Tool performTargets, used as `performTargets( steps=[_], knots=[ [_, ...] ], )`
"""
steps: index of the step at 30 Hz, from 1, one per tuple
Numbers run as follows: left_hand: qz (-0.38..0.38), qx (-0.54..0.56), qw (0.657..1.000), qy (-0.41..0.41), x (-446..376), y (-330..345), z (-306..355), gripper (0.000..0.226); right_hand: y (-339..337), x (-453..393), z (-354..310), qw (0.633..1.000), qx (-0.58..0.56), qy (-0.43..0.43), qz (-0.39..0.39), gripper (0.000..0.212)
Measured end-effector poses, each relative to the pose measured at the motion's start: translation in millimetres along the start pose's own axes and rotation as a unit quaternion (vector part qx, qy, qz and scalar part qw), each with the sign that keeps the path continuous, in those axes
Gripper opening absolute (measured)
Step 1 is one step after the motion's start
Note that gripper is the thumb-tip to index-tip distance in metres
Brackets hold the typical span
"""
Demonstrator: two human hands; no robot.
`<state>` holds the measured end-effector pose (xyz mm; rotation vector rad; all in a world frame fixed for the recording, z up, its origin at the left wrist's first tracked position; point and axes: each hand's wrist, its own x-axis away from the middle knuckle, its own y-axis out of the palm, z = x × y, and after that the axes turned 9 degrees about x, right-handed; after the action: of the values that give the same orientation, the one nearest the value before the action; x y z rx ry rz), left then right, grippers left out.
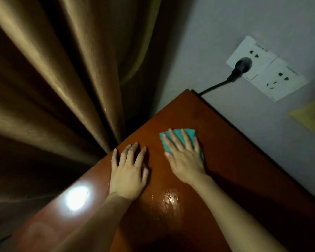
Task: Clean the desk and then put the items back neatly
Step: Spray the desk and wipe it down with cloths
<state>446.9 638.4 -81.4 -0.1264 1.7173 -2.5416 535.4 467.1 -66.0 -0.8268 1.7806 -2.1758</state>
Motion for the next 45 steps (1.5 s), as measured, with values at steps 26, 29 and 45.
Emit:
performTargets(
  steps=[26,29,45],
  knots=[
    [-0.016,-0.020,0.995,-0.095,126.0,-22.5,-75.8,0.055,-19.0,-30.6,-58.9,0.991,-0.047,0.119,-0.033,0.054],
    [-0.018,-0.012,0.995,-0.096,125.7,-22.8,-76.2,0.055,-25.6,-37.9,-104.6,0.999,-0.030,0.012,-0.014,0.053],
    [0.060,0.014,0.984,-0.169,146.3,-18.7,-68.6,0.056,2.2,41.3,-92.6,0.994,-0.030,0.100,-0.012,0.055]
  ],
)
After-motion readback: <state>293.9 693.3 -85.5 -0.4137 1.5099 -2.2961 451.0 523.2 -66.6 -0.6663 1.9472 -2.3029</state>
